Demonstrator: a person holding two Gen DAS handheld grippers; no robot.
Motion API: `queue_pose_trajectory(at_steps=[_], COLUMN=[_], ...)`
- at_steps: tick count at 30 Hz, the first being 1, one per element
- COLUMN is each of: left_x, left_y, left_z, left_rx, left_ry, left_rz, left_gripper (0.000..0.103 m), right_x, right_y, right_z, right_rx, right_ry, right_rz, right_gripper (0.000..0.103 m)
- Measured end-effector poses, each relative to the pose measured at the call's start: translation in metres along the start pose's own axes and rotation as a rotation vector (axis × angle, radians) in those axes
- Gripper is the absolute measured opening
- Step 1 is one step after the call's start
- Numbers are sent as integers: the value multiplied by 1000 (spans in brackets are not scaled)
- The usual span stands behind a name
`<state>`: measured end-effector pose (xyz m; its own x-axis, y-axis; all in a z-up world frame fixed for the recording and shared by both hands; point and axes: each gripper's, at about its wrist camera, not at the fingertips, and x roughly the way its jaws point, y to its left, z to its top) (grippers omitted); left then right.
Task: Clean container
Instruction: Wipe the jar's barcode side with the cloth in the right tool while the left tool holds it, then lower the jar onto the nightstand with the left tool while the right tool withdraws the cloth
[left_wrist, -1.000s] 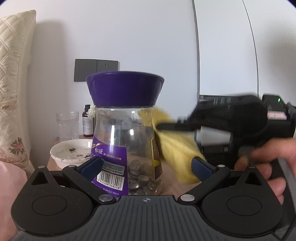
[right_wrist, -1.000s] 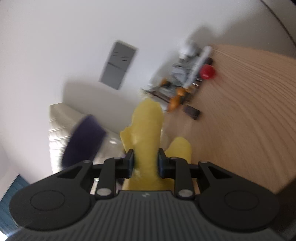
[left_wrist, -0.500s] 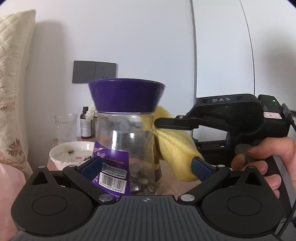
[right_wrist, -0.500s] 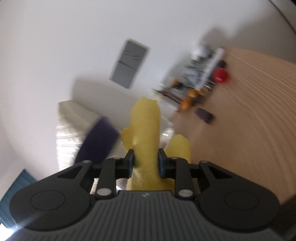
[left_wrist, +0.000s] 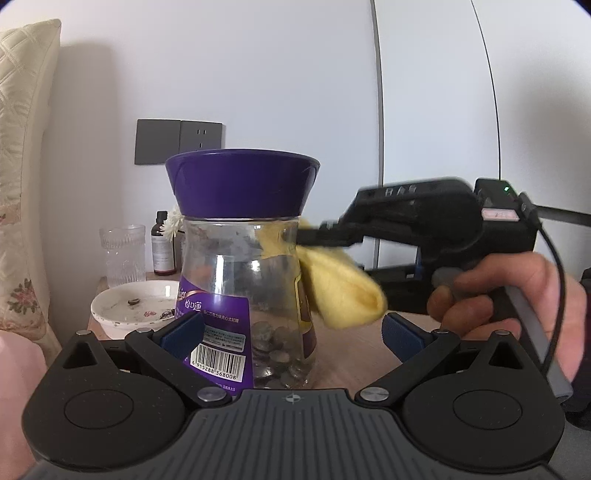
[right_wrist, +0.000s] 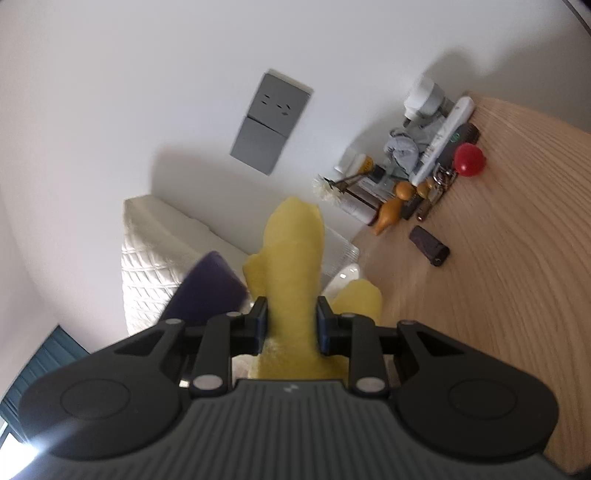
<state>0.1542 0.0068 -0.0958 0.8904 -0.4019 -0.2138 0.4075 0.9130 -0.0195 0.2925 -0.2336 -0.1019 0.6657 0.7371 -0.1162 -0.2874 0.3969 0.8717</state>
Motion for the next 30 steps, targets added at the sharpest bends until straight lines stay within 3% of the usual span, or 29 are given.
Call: queue_pose_trajectory(at_steps=[5,10,13,18,23,26,30], left_x=[1,0,1,2,6,7,8], left_y=[2,3,5,5,4,3,1], left_z=[2,1,2,2,2,1,1], left_rx=[-8,-2,-8,-14,-6,-1,10], left_ry=[3,1,-2,0,3,5,12], left_rz=[-4,-1,2,11,29,42,54], left_gripper=[102,103,103,103,103,103,103], right_x=[7,9,10,4,-11,-22,-19], right_y=[-19,0,-3,-24,4,28,39], right_z=[-1,10,10,0,3,10,6], right_rx=[9,-9,-8,0,-183,-363,-618], right_ry=[44,36,47,79,40,-17,-20], right_rz=[-76,37,33,-86,-154,-282,-470], right_gripper=[29,28,28,28,28,28,29])
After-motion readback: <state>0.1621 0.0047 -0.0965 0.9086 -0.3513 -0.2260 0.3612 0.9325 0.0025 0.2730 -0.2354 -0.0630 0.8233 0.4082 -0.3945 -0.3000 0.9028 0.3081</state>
